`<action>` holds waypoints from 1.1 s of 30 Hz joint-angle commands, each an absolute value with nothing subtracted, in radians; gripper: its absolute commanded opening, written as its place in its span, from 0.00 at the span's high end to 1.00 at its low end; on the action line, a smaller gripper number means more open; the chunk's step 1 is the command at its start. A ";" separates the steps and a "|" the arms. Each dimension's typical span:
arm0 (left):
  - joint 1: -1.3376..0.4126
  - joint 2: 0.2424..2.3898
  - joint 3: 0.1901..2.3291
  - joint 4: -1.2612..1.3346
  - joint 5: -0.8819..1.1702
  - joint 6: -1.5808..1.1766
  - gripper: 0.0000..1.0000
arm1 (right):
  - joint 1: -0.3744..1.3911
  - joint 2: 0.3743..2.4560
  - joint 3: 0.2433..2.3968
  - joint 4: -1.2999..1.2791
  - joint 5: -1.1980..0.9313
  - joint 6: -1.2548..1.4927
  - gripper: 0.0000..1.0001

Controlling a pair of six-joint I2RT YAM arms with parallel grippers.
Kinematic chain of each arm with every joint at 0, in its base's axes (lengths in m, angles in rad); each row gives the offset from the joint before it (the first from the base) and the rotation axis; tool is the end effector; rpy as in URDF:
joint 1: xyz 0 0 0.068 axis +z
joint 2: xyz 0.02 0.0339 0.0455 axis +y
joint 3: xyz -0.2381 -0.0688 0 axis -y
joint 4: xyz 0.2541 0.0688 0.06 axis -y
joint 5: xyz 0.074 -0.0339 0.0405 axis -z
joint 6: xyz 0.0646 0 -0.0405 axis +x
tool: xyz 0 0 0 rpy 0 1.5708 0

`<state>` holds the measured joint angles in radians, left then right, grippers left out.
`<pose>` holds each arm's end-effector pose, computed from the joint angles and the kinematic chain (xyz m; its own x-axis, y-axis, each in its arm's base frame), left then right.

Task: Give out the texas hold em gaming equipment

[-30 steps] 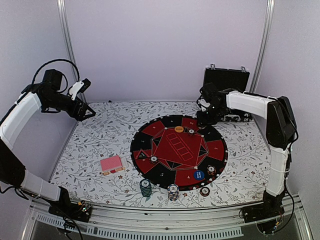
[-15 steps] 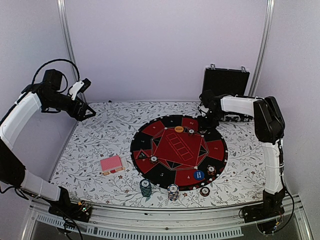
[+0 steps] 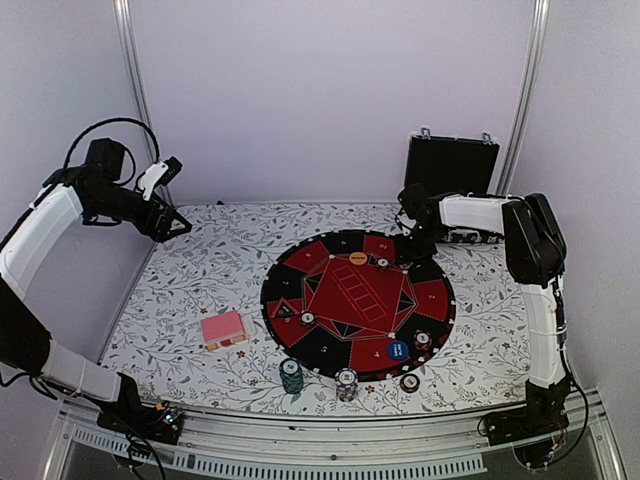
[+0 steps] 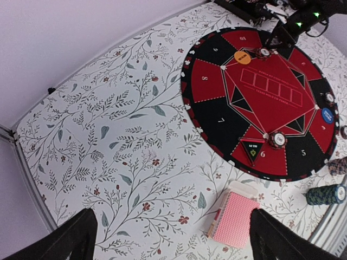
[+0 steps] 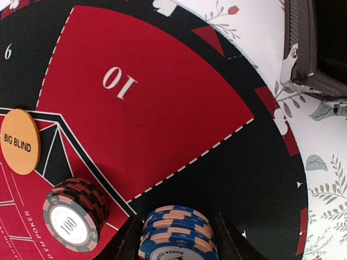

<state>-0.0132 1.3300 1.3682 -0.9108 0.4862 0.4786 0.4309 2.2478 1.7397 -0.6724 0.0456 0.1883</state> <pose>0.2987 -0.0341 0.3140 -0.5362 0.4143 -0.7354 0.6297 0.7765 -0.0217 0.4310 0.1949 0.0998 -0.9006 -0.2082 -0.3816 -0.2371 0.9710 0.0298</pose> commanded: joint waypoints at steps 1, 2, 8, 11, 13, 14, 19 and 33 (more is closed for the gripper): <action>-0.023 1.331 1.379 -0.914 0.499 0.483 0.00 | 0.426 2.245 1.732 -0.653 0.055 0.195 0.52; -0.023 1.331 1.378 -0.915 0.500 0.483 0.00 | 0.426 2.236 1.734 -0.654 0.061 0.194 0.51; -0.023 1.329 1.378 -0.915 0.499 0.483 0.00 | 0.425 2.184 1.770 -0.682 0.077 0.188 0.47; -0.023 1.327 1.379 -0.914 0.499 0.482 0.00 | 0.425 2.145 1.779 -0.698 0.079 0.187 0.47; -0.023 1.327 1.379 -0.915 0.497 0.482 0.00 | 0.425 2.111 1.777 -0.711 0.083 0.188 0.47; -0.023 1.327 1.379 -0.915 0.496 0.482 0.00 | 0.427 2.083 1.773 -0.718 0.084 0.189 0.47; -0.023 1.328 1.385 -0.917 0.492 0.482 0.00 | 0.483 1.948 1.698 -0.739 0.095 0.188 0.43; -0.023 1.330 1.373 -0.922 0.477 0.491 0.00 | 1.009 1.610 1.375 -0.815 0.011 0.293 0.21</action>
